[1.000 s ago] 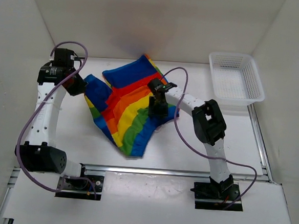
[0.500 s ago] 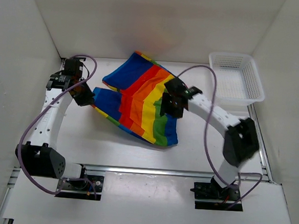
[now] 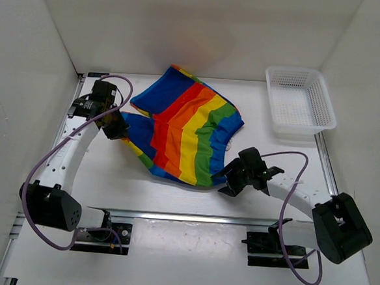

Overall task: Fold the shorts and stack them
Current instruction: Fold the shorts

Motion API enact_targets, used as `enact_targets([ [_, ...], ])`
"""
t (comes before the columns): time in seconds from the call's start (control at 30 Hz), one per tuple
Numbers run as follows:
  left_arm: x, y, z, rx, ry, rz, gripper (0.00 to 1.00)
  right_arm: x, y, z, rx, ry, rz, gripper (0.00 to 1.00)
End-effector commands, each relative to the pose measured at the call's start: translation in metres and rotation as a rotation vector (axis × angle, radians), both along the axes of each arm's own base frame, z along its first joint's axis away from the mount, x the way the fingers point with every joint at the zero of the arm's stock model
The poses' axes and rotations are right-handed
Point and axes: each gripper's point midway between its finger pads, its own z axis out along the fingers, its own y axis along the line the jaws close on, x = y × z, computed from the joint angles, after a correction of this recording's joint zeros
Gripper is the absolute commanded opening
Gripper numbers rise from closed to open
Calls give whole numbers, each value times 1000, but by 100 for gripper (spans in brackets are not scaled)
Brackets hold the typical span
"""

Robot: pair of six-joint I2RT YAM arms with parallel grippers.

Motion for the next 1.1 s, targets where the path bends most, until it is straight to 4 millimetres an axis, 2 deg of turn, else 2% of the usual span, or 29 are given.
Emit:
enact_targets([
  [0.0,0,2,15,-1,-65,12,10,21,17,21,168,-56,-120,66],
  [0.2,5,3,19,5,-75,17,10,32,14,4,100,-71,-120,57],
  [0.23,5,3,19,5,-75,17,10,28,15,-3,85,-50,-112,56],
  [0.3,4,4,15,16,-58,22,10,37,21,2,78,-87,-97,47],
  [0.33,4,6,15,23,-59,26,10,37,16,-4,29,-85,-82,39],
  [0.37,5,6,18,22,-68,26,10,39,15,-2,5,-96,-71,31],
  [0.4,4,9,17,36,-59,34,10,50,18,15,-3,-142,-60,16],
  [0.43,2,11,18,45,-55,39,10,44,9,13,-63,-110,-47,10],
  [0.5,1,17,24,68,-74,65,10,44,0,21,-127,-136,3,0],
  [0.53,-4,19,28,77,-70,70,10,49,-1,31,-139,-148,19,0],
  [0.57,-7,20,29,77,-70,70,10,36,-9,29,-183,-106,51,0],
  [0.63,-16,25,37,74,-84,109,10,25,-19,31,-225,-87,120,0],
  [0.67,-23,23,32,55,-66,120,10,10,-28,26,-262,-36,145,0],
  [0.7,-31,20,37,27,-77,121,10,4,-30,33,-254,-40,158,0],
  [0.77,-39,8,43,-15,-97,101,10,-19,-45,30,-286,14,174,0],
  [0.83,-48,11,51,-24,-120,126,10,-28,-58,42,-290,-5,155,0],
  [0.87,-49,13,54,-13,-125,134,10,-31,-64,48,-303,-16,147,0],
  [0.9,-48,15,73,-16,-176,140,10,-39,-76,55,-327,-17,137,0],
  [0.97,-43,16,88,-5,-202,133,10,-34,-87,75,-361,-76,105,0],
  [1.0,-31,15,105,-8,-238,126,10,-38,-97,79,-397,-57,99,0],
  [1.03,-25,14,113,-3,-254,115,10,-35,-99,86,-411,-75,98,0],
  [1.07,-15,13,120,-7,-272,115,10,-25,-101,102,-412,-120,77,0],
])
